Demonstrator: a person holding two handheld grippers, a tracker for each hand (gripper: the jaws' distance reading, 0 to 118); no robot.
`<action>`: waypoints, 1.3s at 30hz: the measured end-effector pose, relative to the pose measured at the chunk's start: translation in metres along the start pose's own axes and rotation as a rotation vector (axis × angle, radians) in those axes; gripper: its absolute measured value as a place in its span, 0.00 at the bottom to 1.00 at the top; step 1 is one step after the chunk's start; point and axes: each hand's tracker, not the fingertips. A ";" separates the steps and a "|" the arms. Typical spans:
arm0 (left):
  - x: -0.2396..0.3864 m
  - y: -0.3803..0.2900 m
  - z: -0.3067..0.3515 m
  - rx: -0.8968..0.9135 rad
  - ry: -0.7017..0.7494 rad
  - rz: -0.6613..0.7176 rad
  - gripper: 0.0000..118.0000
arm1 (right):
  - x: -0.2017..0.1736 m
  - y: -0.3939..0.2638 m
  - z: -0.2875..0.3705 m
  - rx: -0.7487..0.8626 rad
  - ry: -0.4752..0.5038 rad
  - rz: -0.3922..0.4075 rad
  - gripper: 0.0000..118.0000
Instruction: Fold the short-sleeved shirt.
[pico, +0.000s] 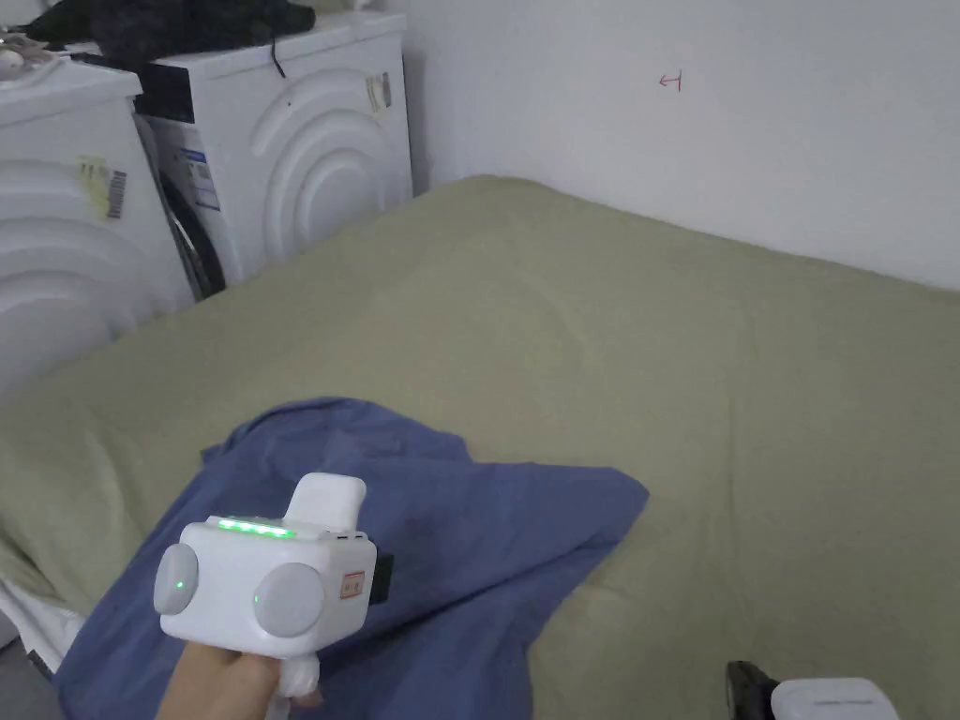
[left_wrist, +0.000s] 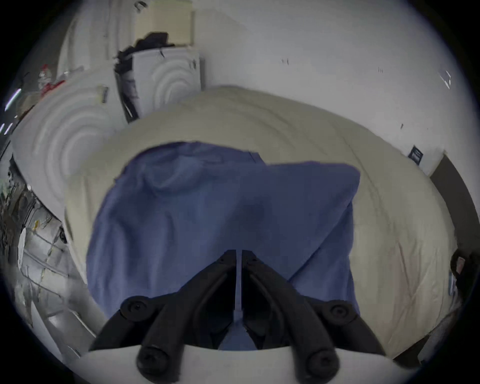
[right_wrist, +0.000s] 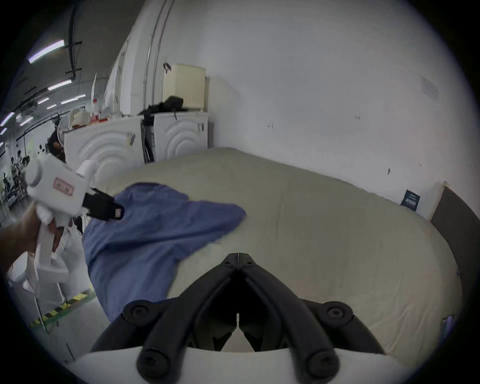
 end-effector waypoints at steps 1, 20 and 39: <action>-0.004 0.003 -0.011 -0.011 -0.032 0.012 0.05 | 0.002 -0.004 -0.003 -0.018 -0.005 -0.004 0.00; 0.036 0.011 -0.056 -0.128 0.021 -0.123 0.05 | 0.026 -0.024 0.047 -0.093 -0.058 -0.058 0.00; 0.290 0.054 0.120 0.170 -0.371 -0.442 0.05 | 0.158 -0.059 0.211 0.018 -0.395 -0.230 0.00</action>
